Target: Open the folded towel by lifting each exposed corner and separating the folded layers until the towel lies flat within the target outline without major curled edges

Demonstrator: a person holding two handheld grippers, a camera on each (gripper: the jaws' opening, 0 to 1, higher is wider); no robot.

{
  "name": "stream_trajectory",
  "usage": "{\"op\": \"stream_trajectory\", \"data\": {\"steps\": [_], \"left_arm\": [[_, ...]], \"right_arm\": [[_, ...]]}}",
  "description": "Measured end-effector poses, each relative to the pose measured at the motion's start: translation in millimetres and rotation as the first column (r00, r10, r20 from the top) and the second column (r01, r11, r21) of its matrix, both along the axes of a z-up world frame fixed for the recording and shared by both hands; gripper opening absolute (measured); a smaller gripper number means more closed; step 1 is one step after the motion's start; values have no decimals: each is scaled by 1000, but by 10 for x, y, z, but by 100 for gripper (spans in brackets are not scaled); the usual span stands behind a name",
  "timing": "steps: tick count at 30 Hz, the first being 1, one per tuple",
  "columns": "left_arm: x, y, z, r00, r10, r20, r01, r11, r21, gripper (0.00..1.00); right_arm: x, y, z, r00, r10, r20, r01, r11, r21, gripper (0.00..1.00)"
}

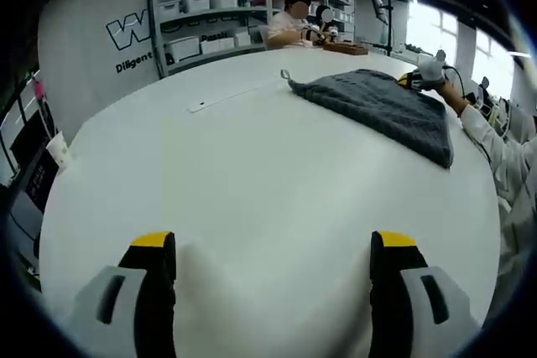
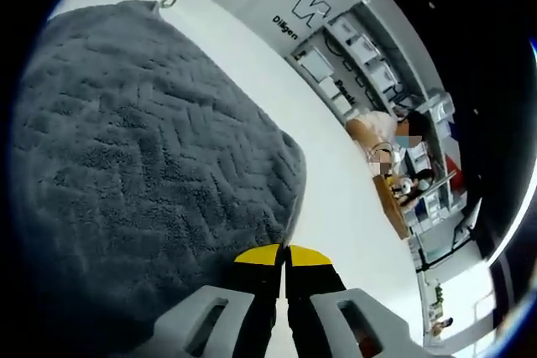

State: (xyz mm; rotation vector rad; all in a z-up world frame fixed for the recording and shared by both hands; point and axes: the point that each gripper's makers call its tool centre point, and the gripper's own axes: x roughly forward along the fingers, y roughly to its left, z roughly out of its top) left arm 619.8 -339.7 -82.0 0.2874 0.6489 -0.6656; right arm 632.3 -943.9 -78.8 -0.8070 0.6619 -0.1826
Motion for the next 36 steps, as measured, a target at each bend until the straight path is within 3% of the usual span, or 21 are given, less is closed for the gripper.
{"op": "stream_trajectory", "data": {"steps": [13,30,36], "left_arm": [[21,30,-27,1000,3,-9,-3,1000,17,94],[5,43,-78,1000,4,-31,-3,999,39,94],[-19,-4,-39,1000,-15,-22,15,1000,18,94]], "right_arm": [[0,-260,30,1000,-17,-17,15,992,-127,0],[-14,-555,51,998,-53,-18,48,979,-198,0],[-16,-651,55,998,-63,-20,57,973,-224,0]]}}
